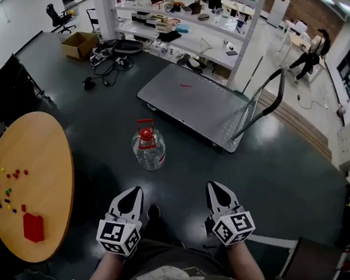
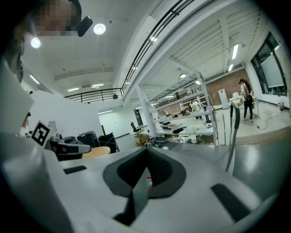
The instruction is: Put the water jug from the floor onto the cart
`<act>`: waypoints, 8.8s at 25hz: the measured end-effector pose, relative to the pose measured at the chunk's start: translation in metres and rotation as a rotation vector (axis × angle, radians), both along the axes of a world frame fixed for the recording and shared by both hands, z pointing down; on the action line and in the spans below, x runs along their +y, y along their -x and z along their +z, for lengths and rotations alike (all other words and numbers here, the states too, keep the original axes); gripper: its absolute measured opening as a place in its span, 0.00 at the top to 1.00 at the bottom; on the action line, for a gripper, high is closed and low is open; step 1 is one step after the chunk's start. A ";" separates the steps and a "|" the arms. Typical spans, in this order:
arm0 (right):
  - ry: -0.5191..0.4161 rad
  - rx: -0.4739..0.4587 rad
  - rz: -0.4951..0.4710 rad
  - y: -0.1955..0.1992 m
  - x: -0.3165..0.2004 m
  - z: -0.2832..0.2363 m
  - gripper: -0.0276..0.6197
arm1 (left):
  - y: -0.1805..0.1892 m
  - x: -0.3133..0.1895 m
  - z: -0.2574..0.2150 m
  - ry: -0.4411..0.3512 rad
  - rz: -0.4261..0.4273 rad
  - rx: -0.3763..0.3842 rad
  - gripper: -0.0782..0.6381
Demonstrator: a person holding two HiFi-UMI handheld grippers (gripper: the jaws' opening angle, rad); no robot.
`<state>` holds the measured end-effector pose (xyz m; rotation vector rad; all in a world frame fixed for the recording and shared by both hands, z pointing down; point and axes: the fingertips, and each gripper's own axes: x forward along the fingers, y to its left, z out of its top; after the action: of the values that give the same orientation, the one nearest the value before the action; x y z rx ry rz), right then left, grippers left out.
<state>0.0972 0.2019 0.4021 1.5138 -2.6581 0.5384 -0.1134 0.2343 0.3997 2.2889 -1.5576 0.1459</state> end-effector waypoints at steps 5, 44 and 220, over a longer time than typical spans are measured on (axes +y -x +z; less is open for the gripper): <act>-0.019 0.018 -0.020 0.042 -0.056 -0.006 0.97 | 0.031 -0.050 -0.001 -0.004 -0.005 -0.022 0.89; 0.070 0.202 -0.321 0.148 -0.261 0.101 0.97 | 0.082 -0.231 0.080 0.145 -0.169 -0.095 0.89; 0.468 0.517 -0.247 -0.127 -0.879 0.191 0.89 | -0.117 -0.890 0.087 0.139 0.057 -0.161 0.89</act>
<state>0.2244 -0.6770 0.5928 1.0045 -2.0900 0.5966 0.0033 -0.6557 0.4872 2.2595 -1.5071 0.4493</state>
